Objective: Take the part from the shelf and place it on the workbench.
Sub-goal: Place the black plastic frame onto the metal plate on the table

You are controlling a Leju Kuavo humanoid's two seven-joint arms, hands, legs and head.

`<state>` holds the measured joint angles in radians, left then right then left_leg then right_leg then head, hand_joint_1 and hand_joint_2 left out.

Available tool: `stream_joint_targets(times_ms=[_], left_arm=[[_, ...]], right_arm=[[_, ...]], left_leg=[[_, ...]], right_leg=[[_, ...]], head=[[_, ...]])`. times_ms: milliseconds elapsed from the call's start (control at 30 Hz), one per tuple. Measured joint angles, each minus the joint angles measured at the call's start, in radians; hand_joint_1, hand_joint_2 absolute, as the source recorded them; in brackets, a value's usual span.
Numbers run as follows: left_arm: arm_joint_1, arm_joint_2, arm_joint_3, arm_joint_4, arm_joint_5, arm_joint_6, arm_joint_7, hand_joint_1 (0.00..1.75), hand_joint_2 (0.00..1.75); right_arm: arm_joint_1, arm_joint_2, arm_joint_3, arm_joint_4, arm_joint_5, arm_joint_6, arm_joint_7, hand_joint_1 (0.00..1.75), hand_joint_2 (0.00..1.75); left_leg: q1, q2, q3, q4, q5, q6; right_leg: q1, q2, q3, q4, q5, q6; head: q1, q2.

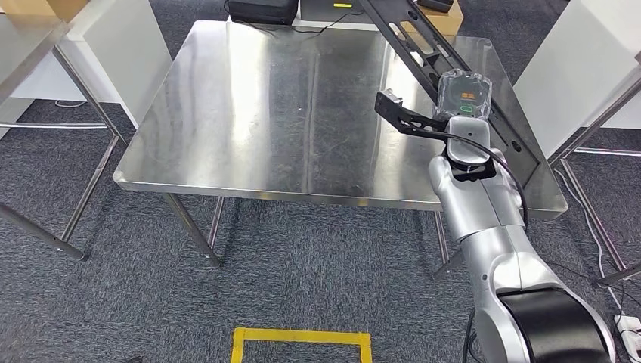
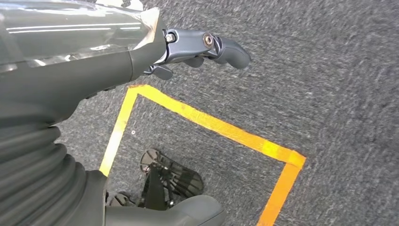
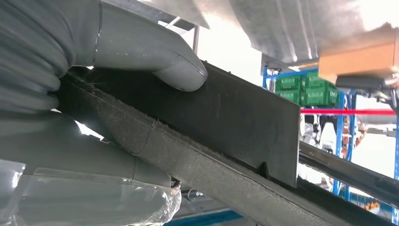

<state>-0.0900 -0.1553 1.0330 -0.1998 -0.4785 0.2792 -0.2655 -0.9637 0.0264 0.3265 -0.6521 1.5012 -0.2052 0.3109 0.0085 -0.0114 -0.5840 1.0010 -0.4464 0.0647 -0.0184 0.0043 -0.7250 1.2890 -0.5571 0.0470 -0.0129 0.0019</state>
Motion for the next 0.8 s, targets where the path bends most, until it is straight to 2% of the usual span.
stream_joint_targets(times_ms=[33, 67, 100, 133, 167, 200, 233, 267, 333, 400, 467, 500, 533, 567, 633, 667, 700, 733, 767, 800], left_arm=[[0.001, 0.000, 0.000, 0.000, 0.000, 0.000, 0.000, 0.00, 1.75], [0.002, 0.000, 0.000, 0.000, 0.000, 0.000, 0.000, 0.00, 1.75], [0.002, -0.001, 0.000, 0.000, 0.000, 0.000, 0.000, 0.00, 1.75], [0.002, -0.001, 0.000, 0.000, 0.000, 0.000, 0.000, 0.00, 1.75], [0.002, -0.001, 0.000, 0.000, -0.001, -0.001, 0.000, 0.00, 1.75], [0.001, -0.002, 0.000, 0.000, -0.002, -0.001, 0.000, 0.00, 1.75], [0.001, -0.002, 0.000, 0.000, -0.003, -0.002, 0.001, 0.00, 1.75], [0.001, -0.002, 0.000, 0.000, -0.004, -0.001, 0.001, 0.00, 1.75], [0.001, -0.001, 0.000, 0.000, -0.006, 0.000, 0.002, 0.00, 1.75], [0.000, -0.001, 0.000, 0.000, -0.007, 0.002, 0.002, 0.00, 1.75], [0.000, -0.001, 0.000, 0.000, -0.007, 0.003, 0.002, 0.00, 1.75], [0.000, -0.001, 0.000, 0.000, -0.007, 0.003, 0.002, 0.00, 1.75], [0.001, 0.000, 0.000, 0.000, -0.007, 0.003, 0.002, 0.00, 1.75], [0.001, 0.000, 0.000, 0.000, -0.006, 0.004, 0.002, 0.00, 1.75], [0.001, 0.002, 0.000, 0.000, -0.005, 0.004, 0.002, 0.00, 1.75], [0.001, 0.002, 0.001, 0.000, -0.004, 0.005, 0.002, 0.00, 1.75], [0.001, 0.002, 0.001, 0.001, -0.003, 0.006, 0.002, 0.00, 1.75], [0.001, 0.002, 0.001, 0.001, -0.001, 0.006, 0.002, 0.00, 1.75], [0.001, 0.002, 0.001, 0.001, 0.000, 0.007, 0.003, 0.00, 1.75], [0.001, 0.001, 0.001, 0.001, 0.000, 0.008, 0.003, 0.00, 1.75]], right_arm=[[0.004, -0.002, 0.000, 0.002, 0.000, 0.000, 0.000, 1.75, 1.75], [0.007, -0.003, 0.001, 0.003, 0.000, 0.000, 0.000, 1.75, 1.75], [0.007, -0.004, 0.001, 0.004, 0.000, 0.000, 0.000, 1.75, 1.75], [0.007, -0.004, 0.002, 0.005, 0.000, -0.001, 0.000, 1.75, 1.75], [0.005, -0.005, 0.002, 0.005, 0.000, -0.002, 0.000, 1.75, 1.75], [0.005, -0.006, 0.003, 0.006, 0.000, -0.003, 0.000, 1.75, 1.75], [0.005, -0.006, 0.003, 0.007, 0.000, -0.004, 0.000, 1.75, 1.75], [0.005, -0.008, 0.004, 0.008, 0.000, -0.005, 0.000, 1.75, 1.75], [0.005, -0.009, 0.003, 0.008, 0.000, -0.005, 0.000, 1.75, 1.75], [0.001, -0.008, 0.003, 0.008, 0.000, -0.006, -0.001, 1.75, 1.75], [0.000, -0.007, 0.004, 0.010, 0.000, -0.006, -0.003, 1.75, 1.75], [0.002, -0.007, 0.004, 0.012, 0.000, -0.006, -0.004, 1.75, 1.75], [0.006, -0.006, 0.004, 0.014, 0.000, -0.006, -0.004, 1.75, 1.75], [0.009, -0.006, 0.004, 0.015, 0.000, -0.006, -0.004, 1.75, 1.75], [0.011, -0.004, 0.004, 0.016, 0.000, -0.007, -0.004, 1.75, 1.75], [0.010, -0.002, 0.005, 0.017, 0.000, -0.007, -0.004, 1.75, 1.75], [0.009, 0.000, 0.005, 0.017, 0.000, -0.008, -0.004, 1.75, 1.75], [0.008, 0.001, 0.006, 0.017, 0.000, -0.009, -0.004, 1.75, 1.75], [0.008, 0.002, 0.007, 0.017, 0.000, -0.010, -0.004, 1.75, 1.75], [0.008, 0.003, 0.007, 0.017, 0.000, -0.010, -0.003, 1.75, 1.75]], left_leg=[[-0.002, -0.002, 0.008, 0.000, -0.006, 0.000], [-0.004, -0.004, 0.019, 0.000, -0.014, 0.000], [-0.006, -0.006, 0.030, 0.000, -0.022, -0.002], [-0.009, -0.006, 0.041, 0.000, -0.031, -0.004], [-0.010, -0.007, 0.049, 0.000, -0.038, -0.007], [-0.011, -0.007, 0.053, -0.001, -0.045, -0.012], [-0.012, -0.008, 0.055, 0.002, -0.048, -0.017], [-0.013, -0.008, 0.057, 0.005, -0.049, -0.022], [-0.013, -0.004, 0.047, 0.037, -0.052, -0.030], [-0.009, 0.001, -0.007, 0.129, -0.074, -0.042], [-0.002, 0.004, -0.091, 0.249, -0.122, -0.055], [0.001, 0.004, -0.123, 0.282, -0.138, -0.060], [0.004, 0.005, -0.144, 0.287, -0.137, -0.063], [0.006, 0.007, -0.146, 0.257, -0.111, -0.064], [0.011, 0.009, -0.110, 0.125, -0.011, -0.064], [0.011, 0.009, -0.089, 0.065, 0.020, -0.061], [0.009, 0.009, -0.072, 0.026, 0.035, -0.056], [0.007, 0.008, -0.064, 0.008, 0.036, -0.047], [0.004, 0.008, -0.058, 0.006, 0.028, -0.037], [0.003, 0.008, -0.051, 0.004, 0.033, -0.027]], right_leg=[[0.001, 0.000, -0.013, -0.004, 0.014, 0.004], [0.002, 0.000, -0.005, -0.051, 0.046, 0.008], [0.004, -0.001, 0.018, -0.126, 0.091, 0.011], [0.008, -0.002, 0.044, -0.201, 0.130, 0.008], [0.013, -0.004, 0.064, -0.258, 0.150, -0.001], [0.018, -0.005, 0.078, -0.290, 0.162, -0.011], [0.021, -0.005, 0.084, -0.299, 0.161, -0.023], [0.019, -0.005, 0.091, -0.301, 0.158, -0.031], [0.011, -0.003, 0.107, -0.307, 0.162, -0.039], [0.006, -0.002, 0.122, -0.310, 0.156, -0.049], [0.006, -0.001, 0.132, -0.310, 0.146, -0.055], [0.006, 0.001, 0.137, -0.310, 0.140, -0.054], [0.005, 0.002, 0.144, -0.310, 0.134, -0.052], [0.004, 0.003, 0.153, -0.310, 0.127, -0.050], [0.003, 0.003, 0.173, -0.310, 0.111, -0.042], [0.004, 0.004, 0.180, -0.309, 0.104, -0.036], [0.005, 0.005, 0.184, -0.311, 0.098, -0.030], [0.007, 0.006, 0.187, -0.309, 0.095, -0.022], [0.008, 0.007, 0.189, -0.308, 0.093, -0.015], [0.008, 0.007, 0.191, -0.307, 0.090, -0.009]], head=[[0.001, 0.000], [0.001, 0.000], [0.002, 0.000], [0.002, 0.000], [0.002, 0.000], [0.002, 0.000], [0.001, 0.000], [0.002, 0.000], [0.001, 0.000], [0.000, 0.000], [-0.003, 0.000], [-0.003, 0.000], [-0.003, 0.000], [-0.003, 0.000], [-0.003, 0.000], [-0.002, 0.000], [-0.002, 0.000], [-0.002, 0.000], [-0.001, 0.000], [0.000, 0.000]])
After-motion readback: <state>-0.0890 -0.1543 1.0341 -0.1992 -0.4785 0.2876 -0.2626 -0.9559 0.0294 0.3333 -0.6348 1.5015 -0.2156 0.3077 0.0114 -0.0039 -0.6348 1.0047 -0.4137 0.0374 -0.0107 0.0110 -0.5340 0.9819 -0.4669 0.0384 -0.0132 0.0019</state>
